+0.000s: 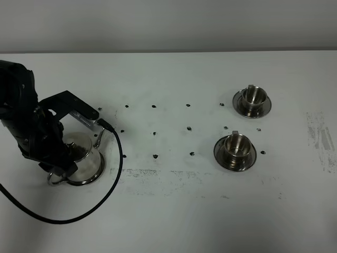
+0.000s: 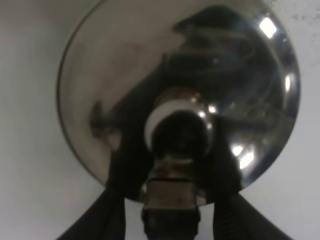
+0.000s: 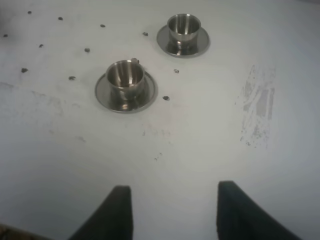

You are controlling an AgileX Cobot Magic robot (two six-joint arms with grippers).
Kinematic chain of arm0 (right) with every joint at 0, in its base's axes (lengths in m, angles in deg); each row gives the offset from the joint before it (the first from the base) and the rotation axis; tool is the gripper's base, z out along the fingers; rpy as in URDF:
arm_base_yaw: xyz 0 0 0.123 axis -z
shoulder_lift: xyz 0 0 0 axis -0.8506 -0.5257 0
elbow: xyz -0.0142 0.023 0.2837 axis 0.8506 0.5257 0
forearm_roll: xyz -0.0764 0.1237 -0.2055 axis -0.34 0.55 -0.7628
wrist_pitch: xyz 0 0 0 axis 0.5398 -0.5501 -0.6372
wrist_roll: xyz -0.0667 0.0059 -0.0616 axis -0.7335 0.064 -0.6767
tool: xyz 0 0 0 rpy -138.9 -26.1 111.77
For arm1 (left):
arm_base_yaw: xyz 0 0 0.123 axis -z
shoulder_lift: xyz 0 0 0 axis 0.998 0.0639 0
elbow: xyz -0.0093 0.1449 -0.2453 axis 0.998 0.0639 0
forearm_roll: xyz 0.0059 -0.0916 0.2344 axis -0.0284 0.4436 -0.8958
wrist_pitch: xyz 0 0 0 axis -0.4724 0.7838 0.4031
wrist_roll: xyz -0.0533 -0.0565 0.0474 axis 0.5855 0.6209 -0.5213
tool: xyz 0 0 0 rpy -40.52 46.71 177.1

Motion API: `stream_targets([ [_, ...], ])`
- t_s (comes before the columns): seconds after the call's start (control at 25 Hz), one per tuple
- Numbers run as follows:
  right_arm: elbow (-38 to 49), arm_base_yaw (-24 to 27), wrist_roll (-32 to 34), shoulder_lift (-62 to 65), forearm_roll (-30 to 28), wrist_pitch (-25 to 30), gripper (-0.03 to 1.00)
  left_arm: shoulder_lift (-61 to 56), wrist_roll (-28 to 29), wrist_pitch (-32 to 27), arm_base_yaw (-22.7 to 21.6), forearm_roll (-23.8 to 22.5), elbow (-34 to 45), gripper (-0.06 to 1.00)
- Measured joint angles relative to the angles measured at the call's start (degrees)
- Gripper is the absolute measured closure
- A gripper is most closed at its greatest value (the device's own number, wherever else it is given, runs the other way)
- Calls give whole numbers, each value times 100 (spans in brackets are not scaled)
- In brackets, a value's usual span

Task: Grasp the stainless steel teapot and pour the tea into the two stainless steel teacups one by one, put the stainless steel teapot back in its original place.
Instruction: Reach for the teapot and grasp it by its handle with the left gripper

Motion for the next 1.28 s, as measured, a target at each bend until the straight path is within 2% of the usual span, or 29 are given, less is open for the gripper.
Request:
stream_targets([
  [1.28,0,0,0,0,0,0,58,58,109,264,28,3,185,55],
])
